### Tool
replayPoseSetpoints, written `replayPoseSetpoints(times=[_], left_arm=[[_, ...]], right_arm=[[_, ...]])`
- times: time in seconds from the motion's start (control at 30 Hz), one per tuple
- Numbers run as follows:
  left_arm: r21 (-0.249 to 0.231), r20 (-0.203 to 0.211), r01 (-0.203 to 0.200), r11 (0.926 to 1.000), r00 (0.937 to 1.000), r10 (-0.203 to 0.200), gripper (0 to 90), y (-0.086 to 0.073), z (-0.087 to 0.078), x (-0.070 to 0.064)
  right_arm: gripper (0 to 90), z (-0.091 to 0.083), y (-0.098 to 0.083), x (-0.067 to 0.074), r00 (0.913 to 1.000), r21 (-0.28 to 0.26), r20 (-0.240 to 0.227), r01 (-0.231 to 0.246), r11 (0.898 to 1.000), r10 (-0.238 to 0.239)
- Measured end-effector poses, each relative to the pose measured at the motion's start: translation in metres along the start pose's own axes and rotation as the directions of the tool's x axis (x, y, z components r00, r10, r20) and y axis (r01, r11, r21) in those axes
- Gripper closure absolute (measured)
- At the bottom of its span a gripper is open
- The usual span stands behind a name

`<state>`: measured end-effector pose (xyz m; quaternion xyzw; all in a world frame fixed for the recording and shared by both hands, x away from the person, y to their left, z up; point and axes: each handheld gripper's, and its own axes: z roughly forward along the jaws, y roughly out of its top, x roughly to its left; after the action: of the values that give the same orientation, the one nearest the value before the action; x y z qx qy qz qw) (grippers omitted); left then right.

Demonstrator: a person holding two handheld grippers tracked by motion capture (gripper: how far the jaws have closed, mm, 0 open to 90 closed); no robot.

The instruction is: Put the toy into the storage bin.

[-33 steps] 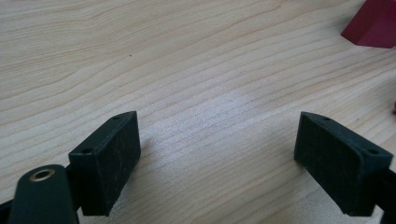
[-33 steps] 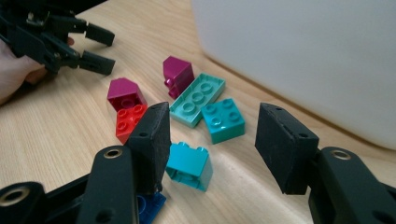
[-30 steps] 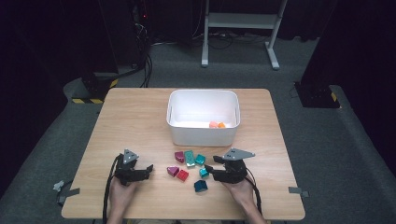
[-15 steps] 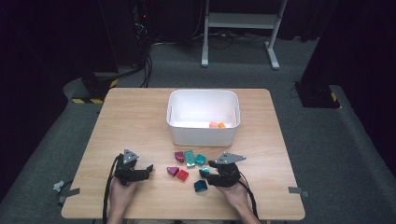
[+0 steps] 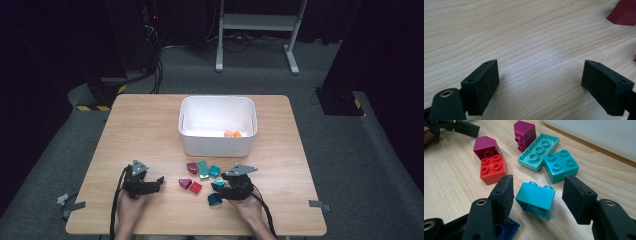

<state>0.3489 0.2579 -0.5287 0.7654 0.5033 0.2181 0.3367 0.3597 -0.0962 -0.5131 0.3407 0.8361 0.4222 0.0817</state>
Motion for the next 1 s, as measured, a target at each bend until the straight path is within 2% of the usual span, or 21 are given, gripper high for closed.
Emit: replayPoseSetpoints(times=[0.53, 0.8, 1.0], left_arm=[[0.0, 0.0, 0.0, 1.0, 1.0, 0.0, 14.8, 0.0, 0.0, 0.0], [0.0, 0.0, 0.0, 1.0, 1.0, 0.0, 14.7, 0.0, 0.0, 0.0], [0.0, 0.0, 0.0, 1.0, 1.0, 0.0, 14.8, 0.0, 0.0, 0.0]], right_arm=[[46.1, 0.0074, -0.0058, -0.0033, 0.9997, 0.02, 0.024, 0.002, 1.0, -0.003], [50.7, 0.0081, -0.0064, -0.0015, 0.9985, 0.031, 0.043, 0.034, 0.999, -0.035], [54.6, 0.0068, -0.0081, -0.002, 0.9975, 0.027, 0.057, 0.04, 0.999, -0.042]])
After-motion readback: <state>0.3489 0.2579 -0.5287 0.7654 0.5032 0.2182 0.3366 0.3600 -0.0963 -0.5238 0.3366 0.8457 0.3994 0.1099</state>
